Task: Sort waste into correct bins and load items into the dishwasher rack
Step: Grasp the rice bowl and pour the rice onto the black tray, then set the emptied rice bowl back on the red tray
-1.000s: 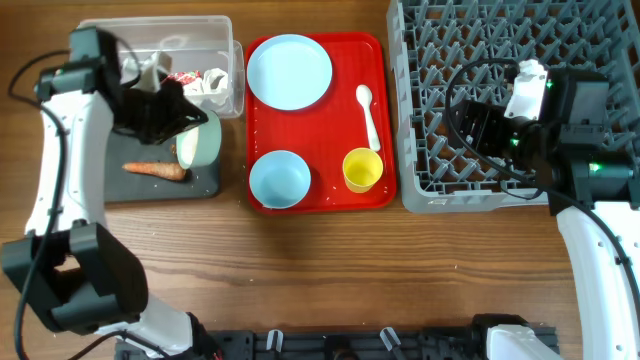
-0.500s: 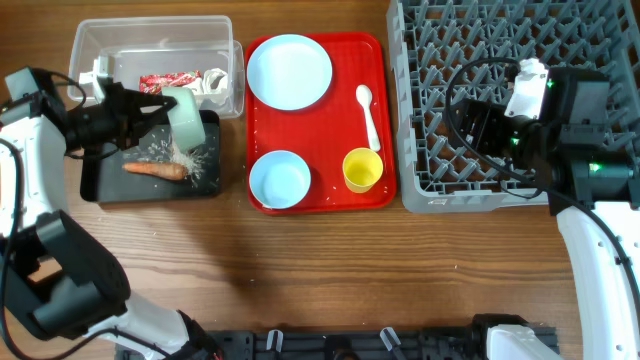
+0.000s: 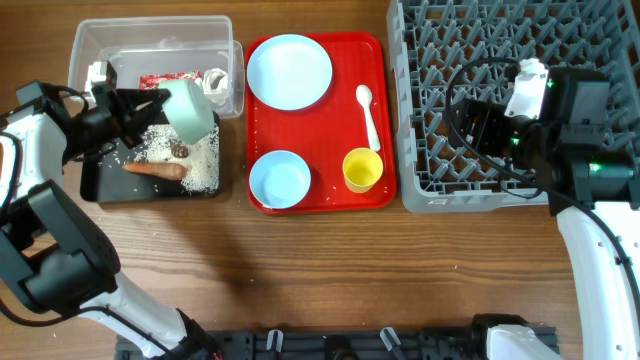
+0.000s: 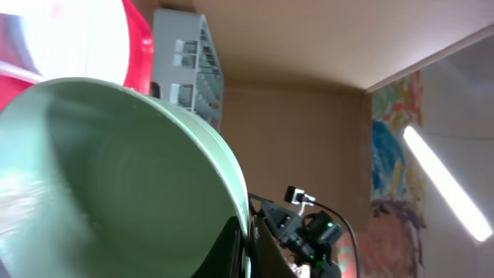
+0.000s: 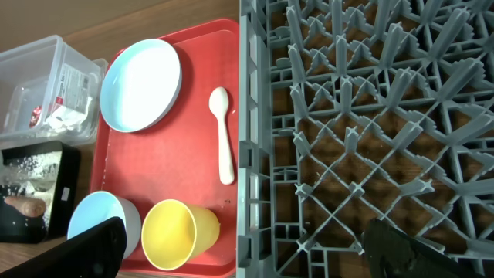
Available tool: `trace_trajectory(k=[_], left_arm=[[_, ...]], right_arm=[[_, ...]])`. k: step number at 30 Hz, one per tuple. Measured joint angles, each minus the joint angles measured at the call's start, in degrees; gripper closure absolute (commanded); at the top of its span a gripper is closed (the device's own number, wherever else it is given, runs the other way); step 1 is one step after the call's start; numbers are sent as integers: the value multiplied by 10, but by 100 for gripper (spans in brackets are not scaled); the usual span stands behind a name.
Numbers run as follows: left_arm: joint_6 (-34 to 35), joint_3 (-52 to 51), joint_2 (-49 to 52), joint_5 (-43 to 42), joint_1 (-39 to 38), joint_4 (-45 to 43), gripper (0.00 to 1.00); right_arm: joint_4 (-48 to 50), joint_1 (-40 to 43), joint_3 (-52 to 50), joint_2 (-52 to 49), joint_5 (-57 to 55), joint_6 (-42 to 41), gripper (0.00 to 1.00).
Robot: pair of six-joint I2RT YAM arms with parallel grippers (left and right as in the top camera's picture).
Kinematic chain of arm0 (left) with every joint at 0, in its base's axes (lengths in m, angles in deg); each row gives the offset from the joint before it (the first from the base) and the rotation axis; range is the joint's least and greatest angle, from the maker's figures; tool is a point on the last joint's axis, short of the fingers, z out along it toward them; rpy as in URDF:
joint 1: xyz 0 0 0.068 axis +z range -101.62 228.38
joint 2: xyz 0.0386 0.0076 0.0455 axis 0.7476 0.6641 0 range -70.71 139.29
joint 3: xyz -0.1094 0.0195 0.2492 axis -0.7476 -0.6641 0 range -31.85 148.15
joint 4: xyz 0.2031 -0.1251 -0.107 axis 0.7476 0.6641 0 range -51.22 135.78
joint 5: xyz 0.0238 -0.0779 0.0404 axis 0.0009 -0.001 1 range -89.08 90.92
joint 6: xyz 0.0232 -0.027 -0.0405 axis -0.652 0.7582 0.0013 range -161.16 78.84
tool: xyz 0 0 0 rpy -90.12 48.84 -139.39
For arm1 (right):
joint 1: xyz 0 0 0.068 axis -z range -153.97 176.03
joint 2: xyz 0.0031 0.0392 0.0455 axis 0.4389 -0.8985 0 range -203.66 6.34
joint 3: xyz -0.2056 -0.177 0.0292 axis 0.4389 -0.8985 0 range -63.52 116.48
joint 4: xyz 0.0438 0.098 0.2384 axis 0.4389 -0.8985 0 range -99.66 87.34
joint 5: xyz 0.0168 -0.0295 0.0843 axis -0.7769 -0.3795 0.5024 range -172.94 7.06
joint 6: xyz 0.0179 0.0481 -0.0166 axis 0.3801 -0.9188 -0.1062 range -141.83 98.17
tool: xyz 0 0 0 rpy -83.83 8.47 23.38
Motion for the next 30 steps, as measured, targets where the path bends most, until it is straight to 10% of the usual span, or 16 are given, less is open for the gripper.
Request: trace_trajectory(k=[16,30], left_arm=[[-8,6,-8,28,-28,25,96],[17,83,-33,765,-523,-179,96]], right_arm=[[-2,0,0,0,0,0,0],[-7,0,0,0,0,0,0]])
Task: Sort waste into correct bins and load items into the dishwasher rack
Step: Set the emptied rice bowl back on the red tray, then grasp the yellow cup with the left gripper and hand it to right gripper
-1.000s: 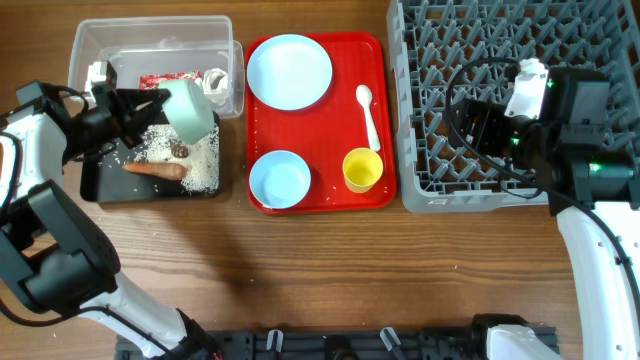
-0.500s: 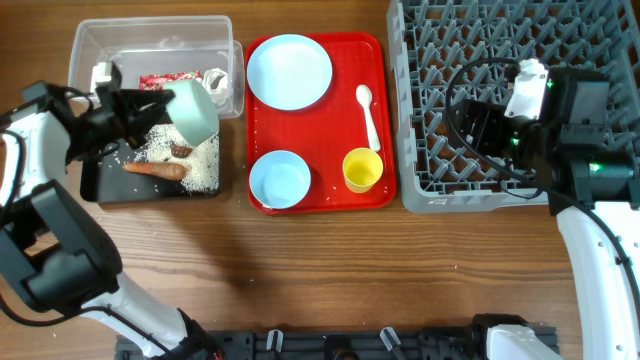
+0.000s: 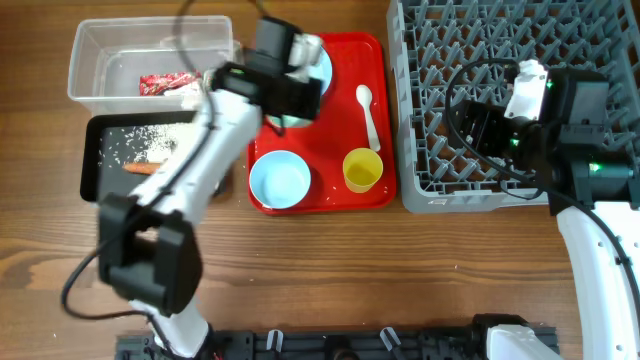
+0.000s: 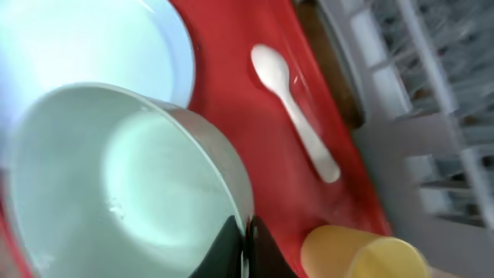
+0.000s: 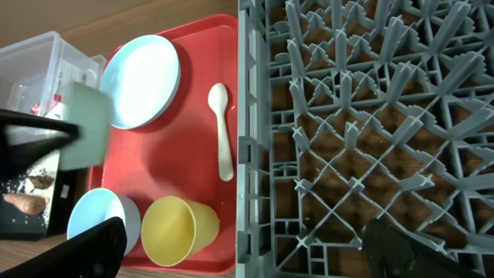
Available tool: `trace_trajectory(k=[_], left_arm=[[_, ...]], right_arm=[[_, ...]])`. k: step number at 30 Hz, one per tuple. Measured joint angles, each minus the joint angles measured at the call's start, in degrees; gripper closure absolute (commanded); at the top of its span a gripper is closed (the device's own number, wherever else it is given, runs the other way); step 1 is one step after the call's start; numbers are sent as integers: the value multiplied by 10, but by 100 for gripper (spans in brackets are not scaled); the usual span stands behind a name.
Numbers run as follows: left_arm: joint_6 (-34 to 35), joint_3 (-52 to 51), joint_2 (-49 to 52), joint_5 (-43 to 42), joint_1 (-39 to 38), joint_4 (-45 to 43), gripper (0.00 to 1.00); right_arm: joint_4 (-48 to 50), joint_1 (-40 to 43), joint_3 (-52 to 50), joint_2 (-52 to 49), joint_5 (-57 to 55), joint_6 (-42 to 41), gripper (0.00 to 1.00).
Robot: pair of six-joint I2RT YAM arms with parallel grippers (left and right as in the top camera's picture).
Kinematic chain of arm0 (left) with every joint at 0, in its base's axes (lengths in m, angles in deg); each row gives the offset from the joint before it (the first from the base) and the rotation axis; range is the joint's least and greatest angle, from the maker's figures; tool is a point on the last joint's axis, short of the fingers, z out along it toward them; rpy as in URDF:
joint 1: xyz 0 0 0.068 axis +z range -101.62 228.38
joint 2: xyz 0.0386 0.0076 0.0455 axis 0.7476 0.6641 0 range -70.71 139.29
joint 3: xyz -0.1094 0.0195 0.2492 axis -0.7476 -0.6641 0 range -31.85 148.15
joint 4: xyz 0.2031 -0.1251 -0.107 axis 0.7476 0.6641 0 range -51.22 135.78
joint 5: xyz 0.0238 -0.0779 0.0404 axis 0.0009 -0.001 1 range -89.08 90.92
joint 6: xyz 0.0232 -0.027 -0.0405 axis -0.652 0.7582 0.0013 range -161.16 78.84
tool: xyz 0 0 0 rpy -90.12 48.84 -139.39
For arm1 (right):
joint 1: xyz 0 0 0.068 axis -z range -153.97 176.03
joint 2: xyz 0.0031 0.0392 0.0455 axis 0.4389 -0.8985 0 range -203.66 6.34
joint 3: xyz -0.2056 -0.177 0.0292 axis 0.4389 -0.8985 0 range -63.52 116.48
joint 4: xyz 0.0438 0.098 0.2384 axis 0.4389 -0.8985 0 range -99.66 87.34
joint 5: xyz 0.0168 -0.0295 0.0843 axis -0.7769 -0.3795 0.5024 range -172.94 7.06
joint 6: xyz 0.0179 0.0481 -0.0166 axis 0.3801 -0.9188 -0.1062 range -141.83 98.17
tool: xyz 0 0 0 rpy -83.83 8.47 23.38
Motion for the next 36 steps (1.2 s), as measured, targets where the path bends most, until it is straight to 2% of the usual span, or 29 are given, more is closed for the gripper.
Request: trace_trajectory(k=[4,7,8,9,12,16,22,25,28,30,31,32,34,35,36], left_arm=[[-28,0,59,95,-63,-9,94],[-37,0,88,120,-79,-4,75],[-38,0,92,124,-81,-1,62],[-38,0,95,128,-81,0,57],[-40,0,95,136,-80,3,49],[-41,26,88,136,-78,63,38],[-59,63,14,26,-78,102,34],[-96,56,15,-30,-83,139,33],[-123,38,37,-48,-91,151,32],[-133,30,61,-53,-96,152,33],[-136,28,73,-54,-98,152,38],[-136,28,83,-55,-100,152,51],[-139,27,103,-55,-104,152,89],[-141,27,109,-55,-104,152,96],[-139,27,112,-56,-104,152,96]], right_arm=[[-2,0,0,0,0,0,0],[-2,0,0,0,0,0,0],[-2,0,0,0,0,0,0],[-2,0,0,0,0,0,0],[-2,0,0,0,0,0,0],[-4,0,0,0,0,0,0],[-4,0,0,0,0,0,0],[-4,0,0,0,0,0,0],[-4,0,0,0,0,0,0],[-4,0,0,0,0,0,0],[-4,0,0,0,0,0,0],[-4,0,0,0,0,0,0],[-4,0,0,0,0,0,0],[-4,0,0,0,0,0,1],[-4,0,0,0,0,0,0]])
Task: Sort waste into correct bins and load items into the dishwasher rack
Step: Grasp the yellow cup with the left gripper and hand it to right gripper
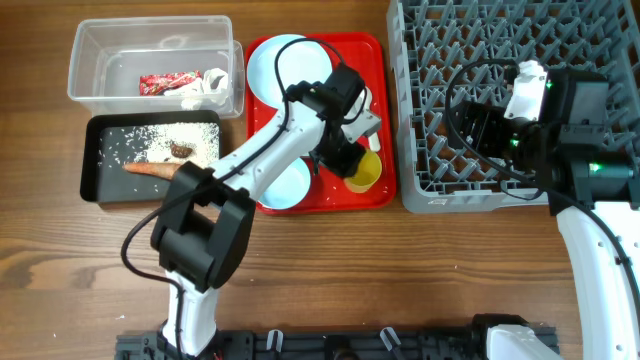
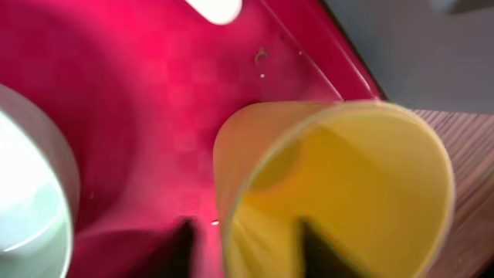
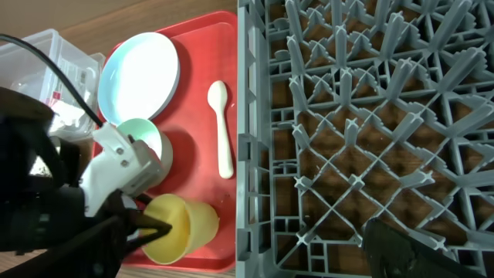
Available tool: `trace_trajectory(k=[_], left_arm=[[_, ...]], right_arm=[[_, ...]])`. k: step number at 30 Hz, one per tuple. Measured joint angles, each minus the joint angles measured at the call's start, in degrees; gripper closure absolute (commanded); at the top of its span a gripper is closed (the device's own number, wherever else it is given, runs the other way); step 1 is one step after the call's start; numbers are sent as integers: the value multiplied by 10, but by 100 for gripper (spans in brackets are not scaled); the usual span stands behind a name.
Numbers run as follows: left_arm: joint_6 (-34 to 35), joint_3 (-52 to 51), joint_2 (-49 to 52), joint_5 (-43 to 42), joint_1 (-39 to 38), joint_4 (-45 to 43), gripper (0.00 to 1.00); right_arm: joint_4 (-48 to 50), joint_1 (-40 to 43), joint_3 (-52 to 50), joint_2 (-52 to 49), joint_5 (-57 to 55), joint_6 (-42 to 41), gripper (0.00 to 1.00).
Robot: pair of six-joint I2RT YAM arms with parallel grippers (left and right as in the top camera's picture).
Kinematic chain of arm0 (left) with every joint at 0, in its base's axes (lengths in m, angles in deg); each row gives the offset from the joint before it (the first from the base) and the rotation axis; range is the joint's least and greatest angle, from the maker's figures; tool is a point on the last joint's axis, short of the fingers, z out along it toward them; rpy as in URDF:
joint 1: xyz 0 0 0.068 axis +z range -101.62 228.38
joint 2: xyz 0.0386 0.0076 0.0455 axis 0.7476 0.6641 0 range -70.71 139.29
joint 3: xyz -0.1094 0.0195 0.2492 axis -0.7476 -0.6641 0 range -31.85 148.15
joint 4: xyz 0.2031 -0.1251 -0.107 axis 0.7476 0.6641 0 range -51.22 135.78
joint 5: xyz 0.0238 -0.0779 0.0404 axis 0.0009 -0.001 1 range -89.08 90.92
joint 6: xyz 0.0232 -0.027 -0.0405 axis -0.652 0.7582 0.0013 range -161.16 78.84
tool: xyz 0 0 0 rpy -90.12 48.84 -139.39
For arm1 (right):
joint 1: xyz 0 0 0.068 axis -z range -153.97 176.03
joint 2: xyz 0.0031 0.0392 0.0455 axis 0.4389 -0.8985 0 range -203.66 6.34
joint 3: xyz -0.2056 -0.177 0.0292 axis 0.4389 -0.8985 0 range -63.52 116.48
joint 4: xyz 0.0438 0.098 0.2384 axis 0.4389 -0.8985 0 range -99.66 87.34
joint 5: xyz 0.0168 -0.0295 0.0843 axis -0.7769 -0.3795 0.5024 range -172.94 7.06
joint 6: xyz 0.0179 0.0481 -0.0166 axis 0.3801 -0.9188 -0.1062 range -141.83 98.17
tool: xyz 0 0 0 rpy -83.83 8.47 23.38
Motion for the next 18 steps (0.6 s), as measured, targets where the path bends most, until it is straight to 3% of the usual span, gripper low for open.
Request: trace_trajectory(k=[5,8,11,14,18], left_arm=[[25,0,1,0,4,-4,96],[58,11,-14,-66,43,21,96],[69,26,-52,-227,132,8,96],[75,36,-78,-429,229,-19,96],[80,36,-79,-636,263,-47,96]], right_arm=[[0,0,0,0,0,0,0],[5,0,0,0,49,15,0],[51,0,-5,0,142,48,0],[167,0,-36,-7,275,59,0],[328,-6,-76,-45,417,29,0]])
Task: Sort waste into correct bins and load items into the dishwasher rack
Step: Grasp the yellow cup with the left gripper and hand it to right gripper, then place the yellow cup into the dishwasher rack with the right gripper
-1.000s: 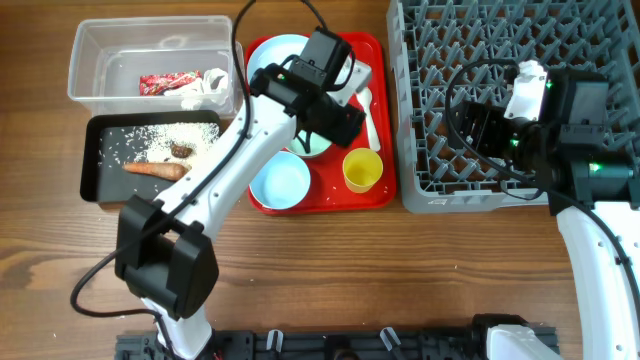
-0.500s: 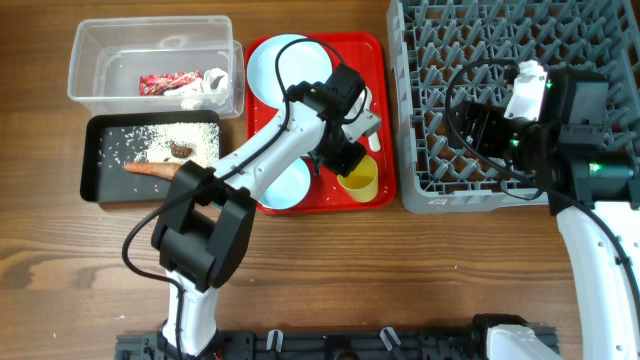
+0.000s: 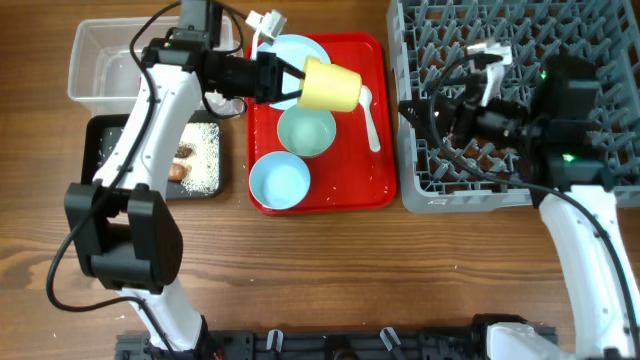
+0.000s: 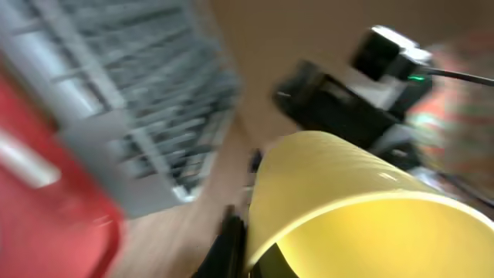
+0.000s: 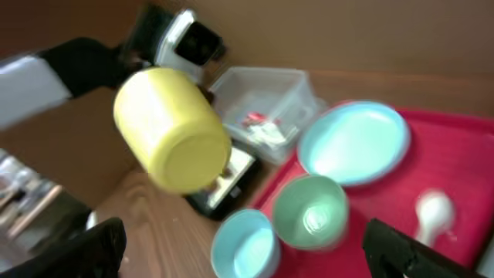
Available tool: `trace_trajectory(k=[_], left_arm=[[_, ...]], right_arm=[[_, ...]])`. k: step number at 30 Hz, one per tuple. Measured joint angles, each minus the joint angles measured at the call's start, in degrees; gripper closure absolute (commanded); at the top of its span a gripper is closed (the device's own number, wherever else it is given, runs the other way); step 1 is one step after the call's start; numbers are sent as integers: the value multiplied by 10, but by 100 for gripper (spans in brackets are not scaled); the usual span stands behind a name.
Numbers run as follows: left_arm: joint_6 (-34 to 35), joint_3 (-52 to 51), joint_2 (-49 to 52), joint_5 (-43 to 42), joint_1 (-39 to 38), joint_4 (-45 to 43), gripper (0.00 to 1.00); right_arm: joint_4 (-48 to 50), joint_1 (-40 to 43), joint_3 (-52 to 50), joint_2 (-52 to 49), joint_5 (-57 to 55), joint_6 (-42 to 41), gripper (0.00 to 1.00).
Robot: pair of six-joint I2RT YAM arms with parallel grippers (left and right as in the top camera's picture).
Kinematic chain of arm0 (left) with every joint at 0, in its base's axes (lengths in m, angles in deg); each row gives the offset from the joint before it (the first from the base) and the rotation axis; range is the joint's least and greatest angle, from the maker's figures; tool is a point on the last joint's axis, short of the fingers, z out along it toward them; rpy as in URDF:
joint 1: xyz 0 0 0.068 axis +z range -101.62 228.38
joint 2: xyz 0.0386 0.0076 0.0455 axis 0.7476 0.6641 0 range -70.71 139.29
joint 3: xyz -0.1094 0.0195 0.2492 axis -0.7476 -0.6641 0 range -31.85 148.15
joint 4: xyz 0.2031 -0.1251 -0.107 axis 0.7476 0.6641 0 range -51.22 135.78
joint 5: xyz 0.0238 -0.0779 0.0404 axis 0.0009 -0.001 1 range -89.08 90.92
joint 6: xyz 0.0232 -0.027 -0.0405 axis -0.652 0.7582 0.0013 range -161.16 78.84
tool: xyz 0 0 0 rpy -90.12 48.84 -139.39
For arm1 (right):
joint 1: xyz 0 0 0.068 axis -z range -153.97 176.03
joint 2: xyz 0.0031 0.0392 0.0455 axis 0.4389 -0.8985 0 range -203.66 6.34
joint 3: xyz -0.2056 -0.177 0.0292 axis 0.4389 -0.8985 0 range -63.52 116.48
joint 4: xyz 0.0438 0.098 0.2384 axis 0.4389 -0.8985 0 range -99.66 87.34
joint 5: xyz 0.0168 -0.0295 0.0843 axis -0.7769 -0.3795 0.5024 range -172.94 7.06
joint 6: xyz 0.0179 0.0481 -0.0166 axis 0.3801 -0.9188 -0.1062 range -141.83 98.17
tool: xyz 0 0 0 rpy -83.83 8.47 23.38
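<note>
My left gripper [image 3: 290, 82] is shut on the rim of the yellow cup [image 3: 330, 85], holding it on its side in the air above the red tray [image 3: 380, 60]. The cup [image 5: 171, 139] also shows in the right wrist view and fills the left wrist view [image 4: 347, 208]. On the tray stand a green bowl [image 3: 306, 131] and a blue bowl [image 3: 279, 180]. A blue plate [image 3: 295, 55] lies partly under the cup, a white spoon [image 3: 372, 120] beside it. The grey dishwasher rack [image 3: 520, 30] is at the right. My right gripper [image 3: 418, 112] stands open at the rack's left edge, facing the tray.
A clear bin [image 3: 100, 50] with wrappers stands at the back left. In front of it a black tray [image 3: 100, 150] holds rice and a carrot. Bare wooden table runs along the front.
My left gripper was low on the tray at the yellow cup; now it holds the cup in the air over the tray's back. The right wrist has turned from the rack toward the tray.
First my left gripper held the green bowl tipped over the black tray. Then it held the bowl over the red tray. Later the bowl stood on the tray and the gripper was at the yellow cup. Now the cup is up, and the right gripper faces it.
</note>
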Motion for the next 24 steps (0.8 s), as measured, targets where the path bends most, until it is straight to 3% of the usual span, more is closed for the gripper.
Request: trace_trajectory(k=[5,12,20,24], left_arm=[[0,0,0,-74,-7,-3,96],[0,0,0,-98,-7,-2,96],[0,0,-1,-97,-28,-3,96],[-1,0,-1,-98,-36,-3,94]], right_arm=[[151,-86,-5,-50,63,-64,2],[300,-142,-9,-77,66,-142,26],[366,-148,-10,-93,66,-179,21],[367,-149,-10,-93,63,-182,51]])
